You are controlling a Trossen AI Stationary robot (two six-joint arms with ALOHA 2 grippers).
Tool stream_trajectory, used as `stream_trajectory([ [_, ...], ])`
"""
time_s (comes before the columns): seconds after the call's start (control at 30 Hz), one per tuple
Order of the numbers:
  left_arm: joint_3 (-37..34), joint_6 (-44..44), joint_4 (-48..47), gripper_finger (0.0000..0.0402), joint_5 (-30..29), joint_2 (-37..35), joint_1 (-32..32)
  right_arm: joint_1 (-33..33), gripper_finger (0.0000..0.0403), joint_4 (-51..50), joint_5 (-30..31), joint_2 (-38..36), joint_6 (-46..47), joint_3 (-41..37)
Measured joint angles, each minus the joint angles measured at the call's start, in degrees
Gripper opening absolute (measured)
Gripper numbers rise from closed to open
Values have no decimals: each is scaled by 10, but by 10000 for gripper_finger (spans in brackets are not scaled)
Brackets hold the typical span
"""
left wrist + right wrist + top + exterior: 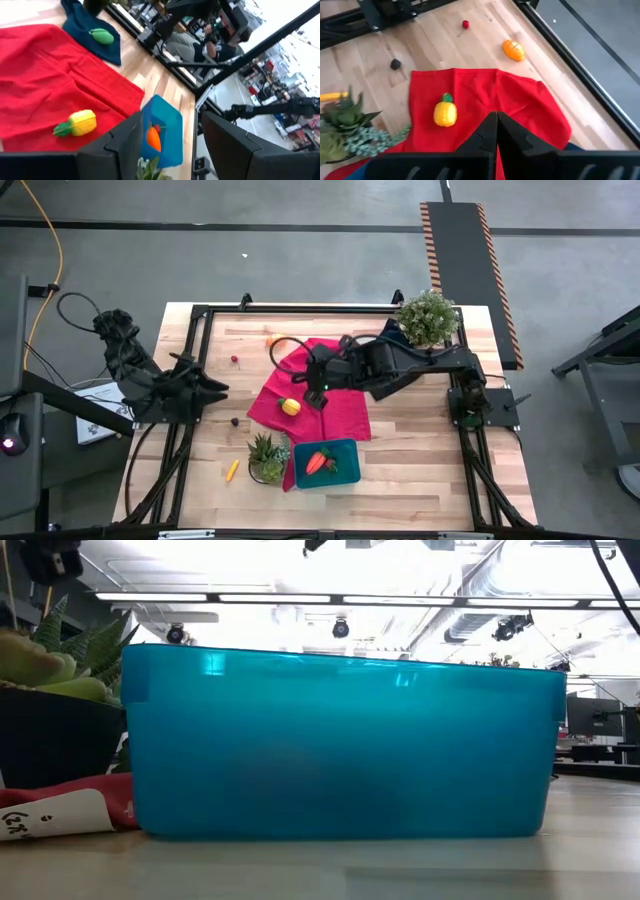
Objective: Pick and placing Produce into tupperware
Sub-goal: Put the yellow croissant into the blue bin
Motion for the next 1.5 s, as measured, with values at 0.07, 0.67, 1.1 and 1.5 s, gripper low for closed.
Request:
stream_trajectory([
  [0.07,0,10,2,193,23,-2,23,-9,0,0,0,0,-5,0],
  [0.67,15,182,67,193,204,37,261,-19,0,-14,-17,0,-33,0],
  [1.1,62,297,51,193,371,135,464,-25,0,-91,-16,0,-34,0],
  [1.5,159,383,-68,193,390,236,622,-70,0,-151,-11,0,-88,0],
])
